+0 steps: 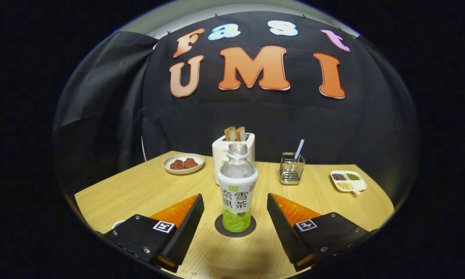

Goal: Take the bottle from table, then pour the juice into the cup, finally place the bottle on the coaster

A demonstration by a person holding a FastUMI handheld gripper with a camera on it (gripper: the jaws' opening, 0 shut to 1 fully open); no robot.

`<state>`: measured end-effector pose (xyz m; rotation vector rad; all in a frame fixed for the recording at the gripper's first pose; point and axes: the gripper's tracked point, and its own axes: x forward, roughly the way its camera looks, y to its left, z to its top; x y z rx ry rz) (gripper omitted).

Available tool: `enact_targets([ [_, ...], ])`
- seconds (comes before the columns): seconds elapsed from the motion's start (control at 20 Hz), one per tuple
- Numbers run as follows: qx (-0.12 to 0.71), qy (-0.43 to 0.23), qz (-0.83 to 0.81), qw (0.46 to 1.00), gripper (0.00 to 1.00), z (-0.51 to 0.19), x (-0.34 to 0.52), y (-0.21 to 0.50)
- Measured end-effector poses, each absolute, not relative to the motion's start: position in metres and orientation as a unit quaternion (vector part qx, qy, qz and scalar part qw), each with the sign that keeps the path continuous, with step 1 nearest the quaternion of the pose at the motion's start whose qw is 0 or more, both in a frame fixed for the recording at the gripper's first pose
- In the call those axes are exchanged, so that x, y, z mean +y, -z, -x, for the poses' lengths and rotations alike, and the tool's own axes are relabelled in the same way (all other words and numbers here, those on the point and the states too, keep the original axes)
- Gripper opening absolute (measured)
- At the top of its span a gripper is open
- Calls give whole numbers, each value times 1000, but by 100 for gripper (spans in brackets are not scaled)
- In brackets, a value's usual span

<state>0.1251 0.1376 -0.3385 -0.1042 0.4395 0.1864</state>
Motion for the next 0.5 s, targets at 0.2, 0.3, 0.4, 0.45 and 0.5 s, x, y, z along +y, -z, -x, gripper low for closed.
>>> enact_targets([
  [0.2, 178, -83, 49, 979, 97, -88, 133, 273],
  [0.3, 160, -78, 48, 983, 97, -67, 132, 241],
  [0.4, 137, -68, 49, 987, 97, -46, 122, 208],
  [0.45, 128, -64, 51, 988, 97, -36, 122, 196],
  [0.5, 118, -61, 49, 990, 97, -25, 122, 185],
])
